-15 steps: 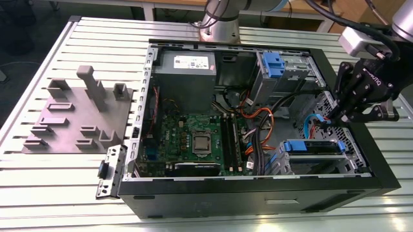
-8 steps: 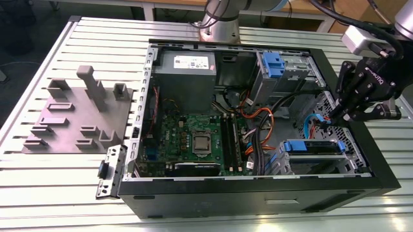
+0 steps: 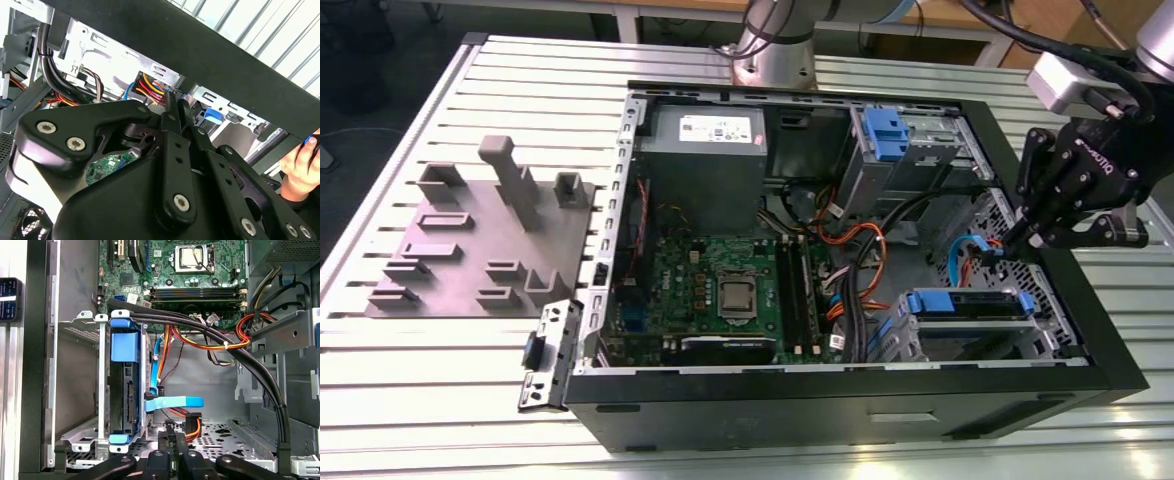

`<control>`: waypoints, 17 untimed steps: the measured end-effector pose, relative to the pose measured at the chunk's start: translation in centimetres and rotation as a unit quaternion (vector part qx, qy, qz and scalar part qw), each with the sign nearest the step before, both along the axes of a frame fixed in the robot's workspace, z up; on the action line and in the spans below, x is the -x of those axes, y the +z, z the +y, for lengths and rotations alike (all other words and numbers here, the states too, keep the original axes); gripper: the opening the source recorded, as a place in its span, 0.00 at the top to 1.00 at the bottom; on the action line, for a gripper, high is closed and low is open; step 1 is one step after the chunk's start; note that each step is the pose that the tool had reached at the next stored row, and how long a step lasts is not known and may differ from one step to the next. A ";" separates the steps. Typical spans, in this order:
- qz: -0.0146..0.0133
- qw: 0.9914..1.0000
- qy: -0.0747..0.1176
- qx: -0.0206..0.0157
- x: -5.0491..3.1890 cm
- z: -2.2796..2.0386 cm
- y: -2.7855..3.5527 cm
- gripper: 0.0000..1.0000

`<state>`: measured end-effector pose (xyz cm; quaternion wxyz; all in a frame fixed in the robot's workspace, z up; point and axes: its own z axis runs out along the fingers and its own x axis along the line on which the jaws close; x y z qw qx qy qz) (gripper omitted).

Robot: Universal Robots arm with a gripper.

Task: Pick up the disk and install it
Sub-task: 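Insert the first disk wire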

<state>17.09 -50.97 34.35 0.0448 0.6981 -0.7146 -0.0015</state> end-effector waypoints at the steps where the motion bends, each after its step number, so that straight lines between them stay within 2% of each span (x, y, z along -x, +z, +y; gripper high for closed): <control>1: 0.000 1.000 0.000 -0.001 0.03 0.00 -0.01 0.84; 3: -0.001 1.000 0.000 -0.001 0.27 -0.03 -0.01 0.84; 6: -0.004 1.000 0.002 -0.001 0.55 -0.27 -0.01 0.84; 12: -0.007 1.000 0.007 -0.001 0.88 -1.15 -0.01 0.84; 17: -0.017 1.000 0.010 -0.001 1.36 -1.31 -0.09 0.84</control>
